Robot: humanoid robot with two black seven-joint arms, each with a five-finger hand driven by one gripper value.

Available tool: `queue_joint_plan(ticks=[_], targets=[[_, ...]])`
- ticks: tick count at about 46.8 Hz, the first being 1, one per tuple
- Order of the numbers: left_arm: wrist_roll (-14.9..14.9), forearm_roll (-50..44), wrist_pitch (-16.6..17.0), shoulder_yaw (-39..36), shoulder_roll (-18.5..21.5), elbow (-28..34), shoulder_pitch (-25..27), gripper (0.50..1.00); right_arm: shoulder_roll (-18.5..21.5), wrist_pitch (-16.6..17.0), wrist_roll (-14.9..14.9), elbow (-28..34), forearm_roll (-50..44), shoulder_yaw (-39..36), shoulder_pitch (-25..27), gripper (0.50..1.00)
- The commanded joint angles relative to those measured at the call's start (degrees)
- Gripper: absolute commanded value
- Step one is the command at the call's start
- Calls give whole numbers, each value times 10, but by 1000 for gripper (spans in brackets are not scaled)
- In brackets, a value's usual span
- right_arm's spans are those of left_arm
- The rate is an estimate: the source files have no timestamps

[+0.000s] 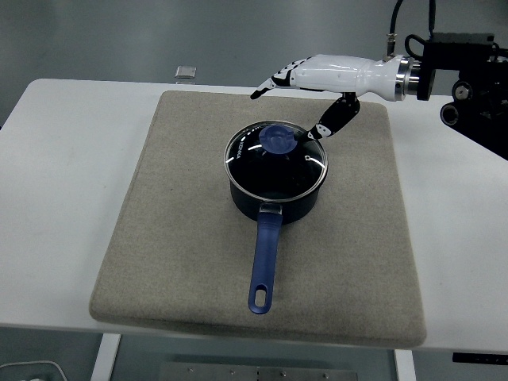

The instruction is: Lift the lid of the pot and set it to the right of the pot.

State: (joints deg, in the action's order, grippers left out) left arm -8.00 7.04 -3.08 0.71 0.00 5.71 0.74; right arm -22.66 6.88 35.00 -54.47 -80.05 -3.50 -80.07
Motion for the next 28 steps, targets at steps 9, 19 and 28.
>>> queue_joint_plan(ticks=[9, 19, 28], targets=[[0, 0, 0, 0, 0, 0, 0, 1000, -6, -7, 0, -1, 27, 11, -8, 899], [0, 0, 0, 1, 0, 0, 0, 1000, 1, -10, 0, -6, 26, 10, 3, 899], [0, 0, 0, 0, 0, 0, 0, 1000, 8, -13, 0, -8, 19, 15, 11, 899]])
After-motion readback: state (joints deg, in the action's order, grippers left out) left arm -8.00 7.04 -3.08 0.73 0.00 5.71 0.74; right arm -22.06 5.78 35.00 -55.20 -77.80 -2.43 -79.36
